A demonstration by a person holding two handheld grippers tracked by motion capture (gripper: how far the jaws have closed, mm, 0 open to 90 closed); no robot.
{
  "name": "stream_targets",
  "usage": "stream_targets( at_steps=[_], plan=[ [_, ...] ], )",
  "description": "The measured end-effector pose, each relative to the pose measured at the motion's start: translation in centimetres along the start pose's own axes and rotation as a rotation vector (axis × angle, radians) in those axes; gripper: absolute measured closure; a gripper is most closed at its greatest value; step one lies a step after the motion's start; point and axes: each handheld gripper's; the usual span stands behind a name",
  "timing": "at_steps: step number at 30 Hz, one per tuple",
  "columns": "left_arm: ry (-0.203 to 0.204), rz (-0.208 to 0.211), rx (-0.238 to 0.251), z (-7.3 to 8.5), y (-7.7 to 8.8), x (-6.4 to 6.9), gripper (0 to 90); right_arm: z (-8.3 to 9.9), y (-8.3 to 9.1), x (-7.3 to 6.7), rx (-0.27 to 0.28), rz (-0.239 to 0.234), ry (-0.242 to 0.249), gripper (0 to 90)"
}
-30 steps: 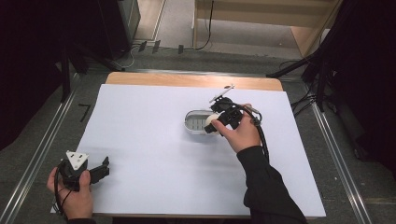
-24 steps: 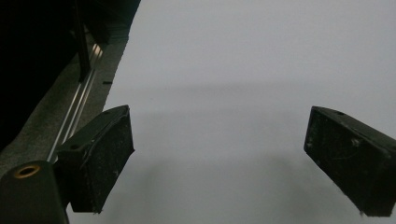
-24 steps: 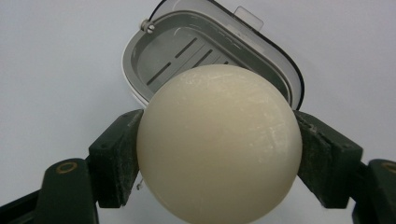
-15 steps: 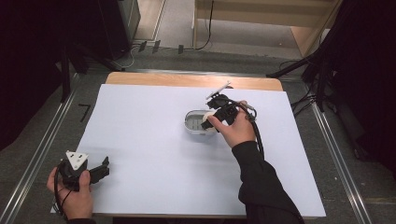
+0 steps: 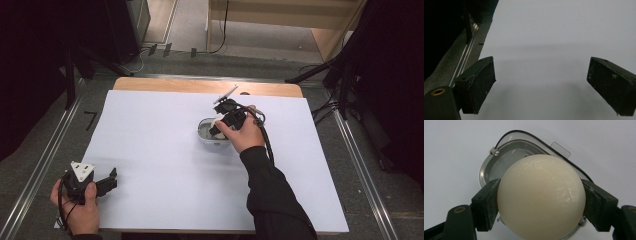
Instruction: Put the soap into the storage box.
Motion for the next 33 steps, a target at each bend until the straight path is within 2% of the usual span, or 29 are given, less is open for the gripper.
stream_targets(
  at_steps=[10,16,25,33],
  plan=[
    [0.002,0.001,-0.005,0.0,0.0,0.0,8.9,-1.0,-1.0,-0.5,-0.019,-0.003,-0.016,24.0],
    [0.000,0.002,-0.008,0.0,-0.1,-0.1,8.8,-1.0,-1.4,-0.5,-0.035,0.010,-0.023,24.0],
    [-0.002,-0.003,-0.012,-0.1,-0.1,0.0,8.8,-0.7,-1.9,-0.1,-0.050,-0.004,-0.038,23.8],
    [0.001,-0.002,-0.017,-0.1,-0.1,0.0,8.8,-0.2,-1.7,0.1,-0.036,0.002,-0.055,21.8]
  ],
)
Point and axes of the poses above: each handheld gripper's, and its own axes: y roughly backward along the jaws, z roughly out of its underside, x roughly to its right, and after that the axes turned 11 degrees about y, right-handed
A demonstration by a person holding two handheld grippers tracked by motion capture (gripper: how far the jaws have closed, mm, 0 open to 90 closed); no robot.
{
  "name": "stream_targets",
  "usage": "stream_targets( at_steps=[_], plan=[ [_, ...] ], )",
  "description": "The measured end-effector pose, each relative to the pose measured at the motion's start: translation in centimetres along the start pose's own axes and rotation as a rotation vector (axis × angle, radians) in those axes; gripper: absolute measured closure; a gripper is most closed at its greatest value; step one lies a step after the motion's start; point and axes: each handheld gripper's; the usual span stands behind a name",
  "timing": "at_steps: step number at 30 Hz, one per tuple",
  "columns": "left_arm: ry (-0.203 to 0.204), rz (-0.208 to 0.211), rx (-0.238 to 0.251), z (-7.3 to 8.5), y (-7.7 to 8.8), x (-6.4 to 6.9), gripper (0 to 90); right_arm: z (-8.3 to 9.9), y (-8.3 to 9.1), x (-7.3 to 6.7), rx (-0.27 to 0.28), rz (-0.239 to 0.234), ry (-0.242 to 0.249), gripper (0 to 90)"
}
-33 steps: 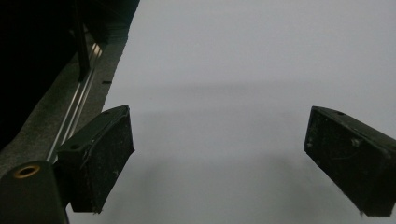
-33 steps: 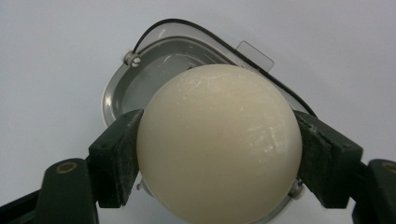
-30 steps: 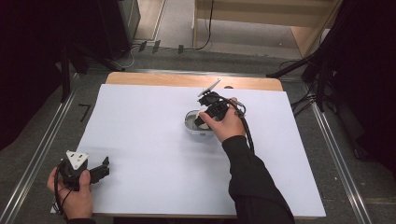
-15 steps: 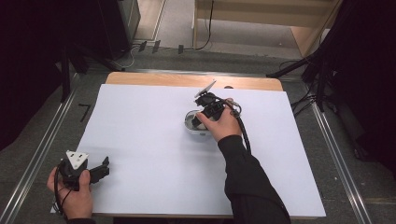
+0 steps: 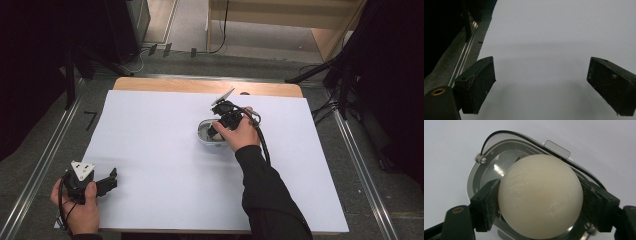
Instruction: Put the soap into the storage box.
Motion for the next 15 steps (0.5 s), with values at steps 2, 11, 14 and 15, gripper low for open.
stream_targets(
  at_steps=[2,11,14,15],
  plan=[
    [0.000,0.000,0.000,0.0,0.0,0.0,8.8,0.0,0.1,0.0,0.008,0.005,-0.004,20.2],
    [-0.003,-0.001,-0.001,0.0,0.0,0.0,8.8,0.3,1.7,0.3,0.046,0.020,-0.020,16.6],
    [-0.001,-0.002,-0.001,0.0,0.0,0.0,8.8,0.4,1.9,0.3,0.054,0.021,-0.020,15.5],
    [-0.002,-0.002,-0.002,0.0,0.0,0.0,8.8,0.4,2.0,0.3,0.058,0.022,-0.017,15.4]
  ],
)
Point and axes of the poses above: each handheld gripper's, and its own axes: y roughly backward along the jaws, z roughly out of its underside, x roughly to its right, and after that the axes turned 11 degrees about y, right-handed
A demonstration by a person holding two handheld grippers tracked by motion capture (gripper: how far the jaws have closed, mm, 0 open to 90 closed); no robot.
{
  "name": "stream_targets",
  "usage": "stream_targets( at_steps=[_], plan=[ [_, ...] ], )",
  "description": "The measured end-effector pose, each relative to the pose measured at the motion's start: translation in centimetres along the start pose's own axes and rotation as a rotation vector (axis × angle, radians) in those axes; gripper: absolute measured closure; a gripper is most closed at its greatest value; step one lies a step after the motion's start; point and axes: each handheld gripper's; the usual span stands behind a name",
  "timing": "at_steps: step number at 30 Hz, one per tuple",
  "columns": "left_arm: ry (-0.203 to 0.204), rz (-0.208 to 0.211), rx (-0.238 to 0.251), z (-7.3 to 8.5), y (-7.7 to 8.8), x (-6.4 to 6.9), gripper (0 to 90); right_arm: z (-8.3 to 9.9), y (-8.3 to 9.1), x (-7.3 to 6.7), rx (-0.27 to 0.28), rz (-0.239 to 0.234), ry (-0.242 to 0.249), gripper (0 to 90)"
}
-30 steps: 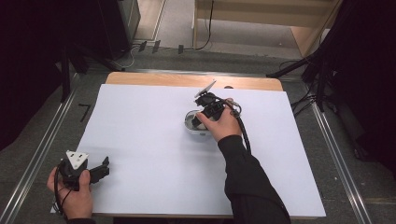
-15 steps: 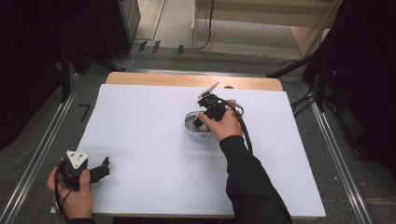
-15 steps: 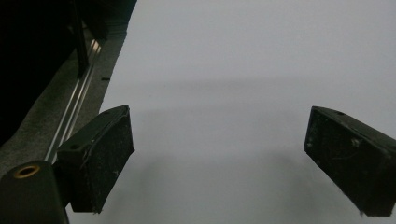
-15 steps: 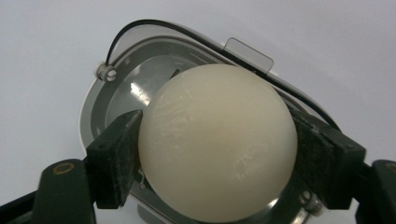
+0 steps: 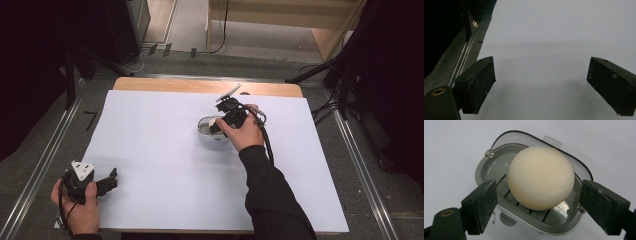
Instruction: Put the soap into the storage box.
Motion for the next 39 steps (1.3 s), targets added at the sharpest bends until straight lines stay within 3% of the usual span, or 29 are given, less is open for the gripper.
stream_targets(
  at_steps=[15,39],
  plan=[
    [-0.004,-0.002,0.001,0.0,0.0,0.1,8.8,1.4,1.6,0.0,0.028,0.013,-0.009,15.3],
    [-0.005,0.001,0.001,0.0,0.0,0.0,8.8,7.1,3.3,1.6,0.053,0.042,-0.056,14.7]
  ],
)
Point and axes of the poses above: each handheld gripper's, and its own axes: y roughly backward along the jaws, z roughly out of its underside, x roughly to its right, and after that the axes turned 11 degrees about y, right-handed
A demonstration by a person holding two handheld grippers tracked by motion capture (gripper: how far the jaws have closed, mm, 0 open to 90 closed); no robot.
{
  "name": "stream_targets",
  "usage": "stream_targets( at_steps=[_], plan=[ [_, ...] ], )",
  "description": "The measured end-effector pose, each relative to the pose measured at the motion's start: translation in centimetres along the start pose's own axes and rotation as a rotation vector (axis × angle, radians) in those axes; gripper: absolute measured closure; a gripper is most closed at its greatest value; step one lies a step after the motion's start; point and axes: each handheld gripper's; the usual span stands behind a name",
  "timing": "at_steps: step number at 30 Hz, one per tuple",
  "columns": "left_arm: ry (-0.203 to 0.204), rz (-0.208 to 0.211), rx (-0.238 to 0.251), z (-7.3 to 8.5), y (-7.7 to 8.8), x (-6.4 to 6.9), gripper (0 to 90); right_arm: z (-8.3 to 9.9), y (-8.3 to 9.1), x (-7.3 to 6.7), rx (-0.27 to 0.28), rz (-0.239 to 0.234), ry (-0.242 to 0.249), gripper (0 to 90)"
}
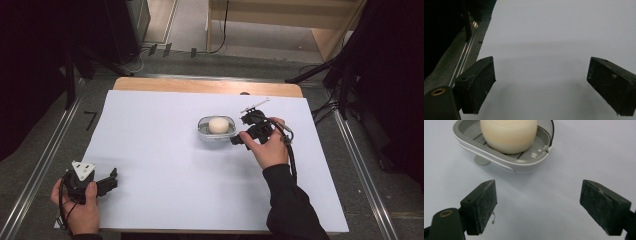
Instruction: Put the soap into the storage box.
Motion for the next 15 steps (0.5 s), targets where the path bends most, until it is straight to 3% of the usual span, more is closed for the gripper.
stream_targets(
  at_steps=[15],
  plan=[
    [0.000,-0.002,0.002,0.0,0.0,0.0,8.8,4.9,0.7,1.5,0.047,0.003,-0.028,11.0]
  ],
)
Point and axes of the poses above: each handheld gripper's, and its own axes: y roughly backward along the jaws, z roughly out of its underside, x roughly to its right, and after that the axes turned 11 degrees about y, right-handed
